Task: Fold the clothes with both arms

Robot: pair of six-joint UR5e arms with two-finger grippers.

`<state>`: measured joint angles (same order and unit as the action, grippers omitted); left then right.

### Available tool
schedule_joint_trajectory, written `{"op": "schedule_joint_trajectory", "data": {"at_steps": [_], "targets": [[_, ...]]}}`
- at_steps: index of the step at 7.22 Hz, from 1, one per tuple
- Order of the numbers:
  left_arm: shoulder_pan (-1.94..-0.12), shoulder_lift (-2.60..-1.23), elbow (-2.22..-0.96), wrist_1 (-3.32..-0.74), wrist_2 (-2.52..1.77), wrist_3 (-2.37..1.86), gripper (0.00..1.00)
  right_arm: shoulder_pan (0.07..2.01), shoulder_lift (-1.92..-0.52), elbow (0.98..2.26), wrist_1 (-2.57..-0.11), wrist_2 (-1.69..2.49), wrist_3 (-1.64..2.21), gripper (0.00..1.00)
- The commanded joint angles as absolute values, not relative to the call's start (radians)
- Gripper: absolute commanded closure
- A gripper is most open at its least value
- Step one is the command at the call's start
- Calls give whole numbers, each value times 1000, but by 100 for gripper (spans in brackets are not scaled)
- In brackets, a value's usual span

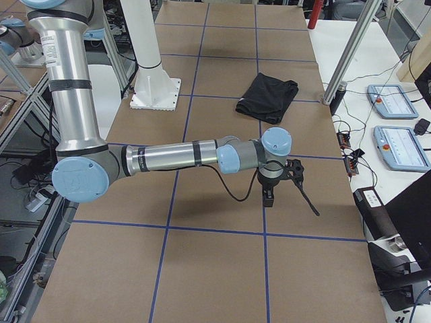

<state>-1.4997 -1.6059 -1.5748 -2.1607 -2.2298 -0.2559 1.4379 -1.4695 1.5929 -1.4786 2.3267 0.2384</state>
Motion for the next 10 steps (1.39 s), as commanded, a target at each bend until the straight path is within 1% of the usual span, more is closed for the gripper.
{"op": "schedule_joint_trajectory", "data": {"at_steps": [1, 2, 3, 4, 5, 7, 10], "targets": [[-1499, -1601, -1577, -2038, -2220, -141, 0, 1448, -1511, 1597, -1494, 2339, 233, 0], [-1506, -1611, -1597, -1872, -2220, -6, 0, 1456, -1523, 1603, -1528, 2342, 233, 0], [-1506, -1615, -1627, -1748, -2220, 76, 0, 1468, -1516, 1639, -1613, 2350, 233, 0], [-1509, -1615, -1678, -1661, -2220, 99, 0, 1470, -1514, 1699, -1712, 2350, 230, 0], [-1511, -1594, -1713, -1596, -2221, 126, 0, 1471, -1525, 1736, -1759, 2350, 229, 0], [-1509, -1595, -1660, -1563, -2226, 196, 0, 1494, -1534, 1741, -1772, 2356, 165, 0], [-1509, -1598, -1638, -1520, -2230, 195, 0, 1499, -1575, 1727, -1767, 2361, 78, 0]]}}
